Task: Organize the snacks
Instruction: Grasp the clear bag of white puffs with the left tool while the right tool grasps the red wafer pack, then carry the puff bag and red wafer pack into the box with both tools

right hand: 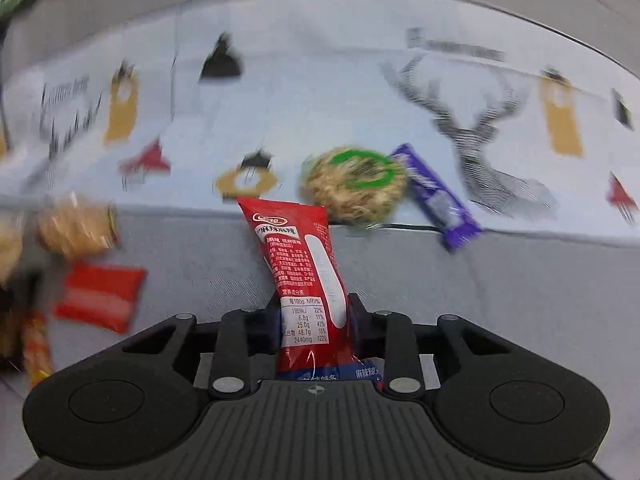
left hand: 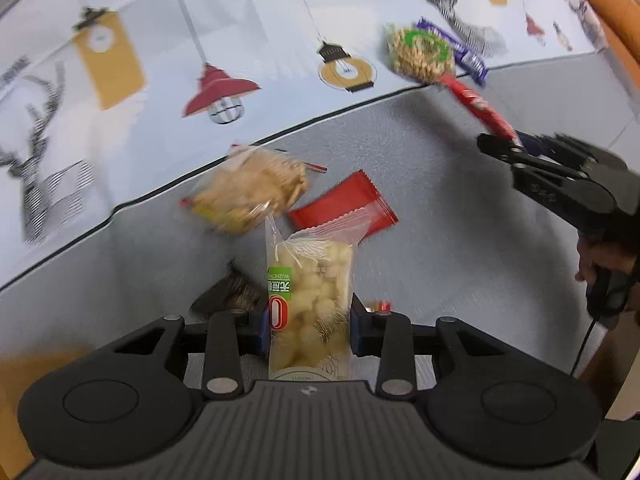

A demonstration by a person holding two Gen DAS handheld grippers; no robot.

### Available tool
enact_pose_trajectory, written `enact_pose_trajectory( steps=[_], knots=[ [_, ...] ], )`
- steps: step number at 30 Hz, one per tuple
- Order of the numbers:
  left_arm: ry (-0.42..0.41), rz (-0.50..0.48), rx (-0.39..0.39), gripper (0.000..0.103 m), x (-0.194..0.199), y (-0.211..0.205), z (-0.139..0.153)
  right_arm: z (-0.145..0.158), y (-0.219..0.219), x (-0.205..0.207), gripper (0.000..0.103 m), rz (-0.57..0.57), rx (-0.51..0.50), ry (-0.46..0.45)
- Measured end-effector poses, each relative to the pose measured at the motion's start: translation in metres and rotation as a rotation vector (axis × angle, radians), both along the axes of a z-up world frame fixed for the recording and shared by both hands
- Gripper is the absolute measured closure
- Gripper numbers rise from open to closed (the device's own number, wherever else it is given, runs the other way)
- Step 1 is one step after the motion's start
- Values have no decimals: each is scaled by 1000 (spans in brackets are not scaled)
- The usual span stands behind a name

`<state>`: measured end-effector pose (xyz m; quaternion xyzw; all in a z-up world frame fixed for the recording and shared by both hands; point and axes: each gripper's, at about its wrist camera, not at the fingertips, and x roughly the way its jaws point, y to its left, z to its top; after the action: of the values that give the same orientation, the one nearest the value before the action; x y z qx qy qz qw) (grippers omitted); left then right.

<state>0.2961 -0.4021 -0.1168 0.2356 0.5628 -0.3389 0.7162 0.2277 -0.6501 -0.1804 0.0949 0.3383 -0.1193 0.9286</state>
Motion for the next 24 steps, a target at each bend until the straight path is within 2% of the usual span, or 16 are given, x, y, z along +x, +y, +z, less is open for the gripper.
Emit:
enact_pose_trajectory(
  steps=[3,5,6,10,13,19,24],
  knots=[
    [-2,41,-27,63,-16,18,21,23,10,-32,71,-61,16,-95],
    [-5,63,-55,63,-28,36,37,37,16,-51,71,-87,71,-153],
    [-7,77,-66,63,-34,45,44,43,18,-60,71,-96,119,-186],
    [-6,132,-98,63,-57,82,71,51,10,-95,71,-115,485,-316],
    [-17,154,-107,63,-74,103,81,53,19,-114,71,-126,604,-359],
    [-23,203,-112,63,-88,131,88,61,57,-140,71,-182,490,-286],
    [-58,235,-174,63,-116,165,119,93,115,-176,71,-150,345,-313]
  ],
)
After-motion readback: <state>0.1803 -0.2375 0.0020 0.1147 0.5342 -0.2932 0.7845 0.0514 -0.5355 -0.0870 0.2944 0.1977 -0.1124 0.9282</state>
